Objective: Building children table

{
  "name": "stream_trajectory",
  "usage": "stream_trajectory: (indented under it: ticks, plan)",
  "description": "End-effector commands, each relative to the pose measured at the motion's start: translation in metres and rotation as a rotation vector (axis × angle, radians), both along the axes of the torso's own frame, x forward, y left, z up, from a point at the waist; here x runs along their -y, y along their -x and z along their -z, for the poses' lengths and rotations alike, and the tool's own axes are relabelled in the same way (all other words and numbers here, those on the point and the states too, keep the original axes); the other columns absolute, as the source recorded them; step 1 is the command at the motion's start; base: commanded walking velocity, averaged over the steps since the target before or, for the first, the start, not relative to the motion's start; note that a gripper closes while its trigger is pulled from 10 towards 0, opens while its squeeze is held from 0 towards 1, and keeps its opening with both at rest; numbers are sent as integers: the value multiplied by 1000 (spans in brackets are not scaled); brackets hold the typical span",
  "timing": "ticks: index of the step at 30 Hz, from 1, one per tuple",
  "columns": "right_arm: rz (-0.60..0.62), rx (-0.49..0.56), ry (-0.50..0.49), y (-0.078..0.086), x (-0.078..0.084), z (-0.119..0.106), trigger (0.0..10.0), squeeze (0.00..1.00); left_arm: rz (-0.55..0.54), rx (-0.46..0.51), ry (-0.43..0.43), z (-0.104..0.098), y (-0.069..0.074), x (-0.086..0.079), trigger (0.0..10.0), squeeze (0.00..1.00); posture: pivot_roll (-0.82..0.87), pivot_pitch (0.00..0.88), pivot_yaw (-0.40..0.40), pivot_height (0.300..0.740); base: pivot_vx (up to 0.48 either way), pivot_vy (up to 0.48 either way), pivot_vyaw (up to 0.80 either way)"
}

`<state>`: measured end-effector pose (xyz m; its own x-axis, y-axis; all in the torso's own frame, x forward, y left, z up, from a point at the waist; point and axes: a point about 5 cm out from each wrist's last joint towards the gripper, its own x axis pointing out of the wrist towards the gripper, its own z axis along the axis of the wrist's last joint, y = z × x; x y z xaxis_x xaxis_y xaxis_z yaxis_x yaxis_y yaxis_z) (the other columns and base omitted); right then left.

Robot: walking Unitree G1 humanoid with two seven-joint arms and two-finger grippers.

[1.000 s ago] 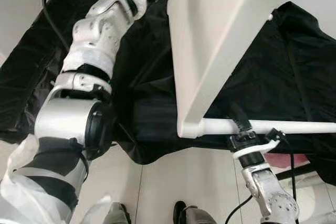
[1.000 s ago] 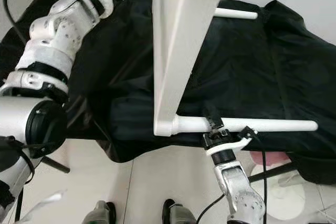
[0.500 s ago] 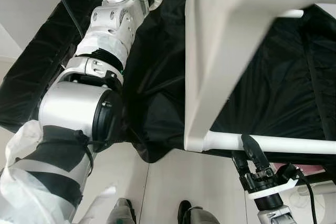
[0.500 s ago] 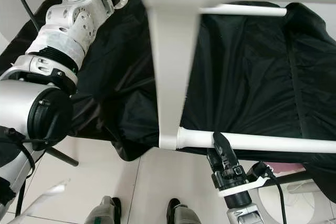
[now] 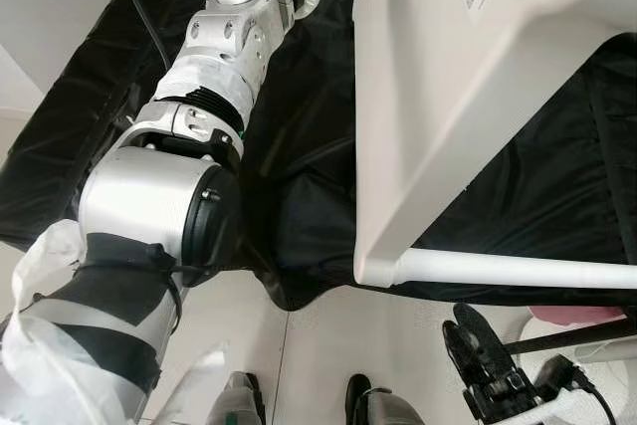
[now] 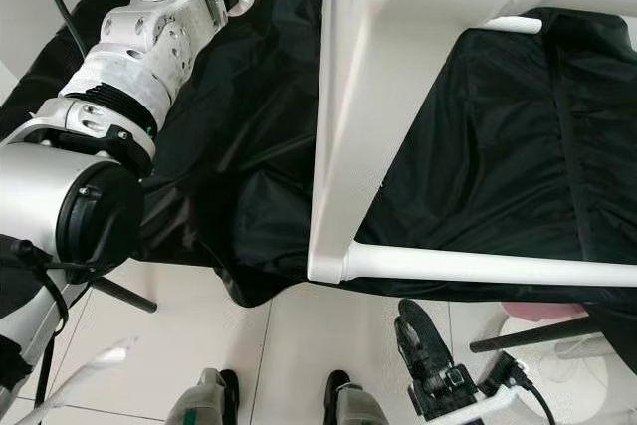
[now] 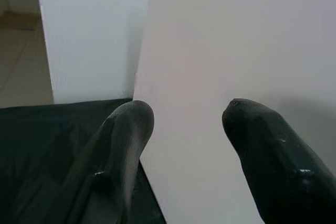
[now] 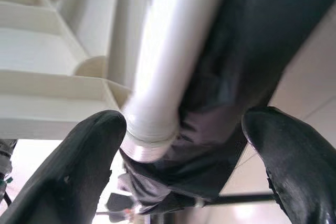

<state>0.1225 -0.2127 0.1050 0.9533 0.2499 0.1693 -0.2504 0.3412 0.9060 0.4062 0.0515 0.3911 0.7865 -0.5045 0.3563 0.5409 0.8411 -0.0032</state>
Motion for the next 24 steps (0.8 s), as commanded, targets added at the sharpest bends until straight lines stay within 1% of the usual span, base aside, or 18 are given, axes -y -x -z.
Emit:
stream_trajectory:
  ticks: [1,3,6,8,10,11,12,13,14,15,16,17,18,19,20,22,23,24]
  plan:
    - [19,93,51,0,9,-24,10000,0,32,24,-32,-2,2,5,10000,0,-4,220,37,740,0,0,0]
    - [18,170,121,-7,9,-46,10000,0,34,22,-39,1,2,6,10000,0,-8,215,37,740,0,0,0]
    - [21,201,149,-10,9,-54,10000,0,33,21,-41,1,1,6,10000,0,-10,209,36,740,0,0,0]
    - [75,265,189,-29,13,-73,10000,0,27,17,-42,3,0,5,10000,0,-7,199,30,740,0,0,0]
    - [91,299,193,-37,15,-83,10000,0,23,14,-41,4,0,4,10000,0,-7,199,30,740,0,0,0]
    - [161,285,250,-52,20,-87,10000,0,17,11,-49,7,-1,3,10000,0,-2,190,25,740,0,0,0]
    - [218,274,292,-63,24,-90,10000,0,12,10,-55,10,-2,1,10000,0,-1,188,22,740,0,0,0]
    - [218,274,292,-63,24,-90,10000,0,12,10,-55,10,-2,1,10000,0,-1,188,22,740,0,0,0]
    - [272,273,314,-74,26,-96,10000,0,7,4,-61,13,-3,-1,10000,0,-1,187,20,740,0,0,0]
    - [303,275,322,-80,28,-100,10000,0,5,0,-65,16,-4,-2,10000,0,-1,187,20,740,0,0,0]
    - [303,275,322,-80,28,-100,10000,0,5,0,-65,16,-4,-2,10000,0,-1,187,20,740,0,0,0]
    - [322,280,334,-87,27,-104,10000,0,-1,-7,-73,20,-5,-5,10000,0,2,182,16,740,0,0,0]
    - [322,280,334,-87,27,-104,10000,0,-1,-7,-73,20,-5,-5,10000,0,2,182,16,740,0,0,0]
    - [349,282,356,-96,25,-109,10000,0,-19,-20,-82,28,-7,-12,10000,0,4,180,14,740,0,0,0]
    - [349,282,356,-96,25,-109,10000,0,-19,-20,-82,28,-7,-12,10000,0,4,180,14,740,0,0,0]
    - [413,249,431,-118,18,-111,10000,0,-38,-44,-106,52,-10,-28,10000,0,11,175,11,740,0,0,0]
    - [435,235,472,-126,13,-111,10000,0,-46,-57,-116,66,-10,-36,10000,0,17,173,9,740,0,0,0]
    - [449,227,496,-131,9,-111,10000,0,-48,-65,-122,75,-10,-41,10000,0,17,173,9,740,0,0,0]
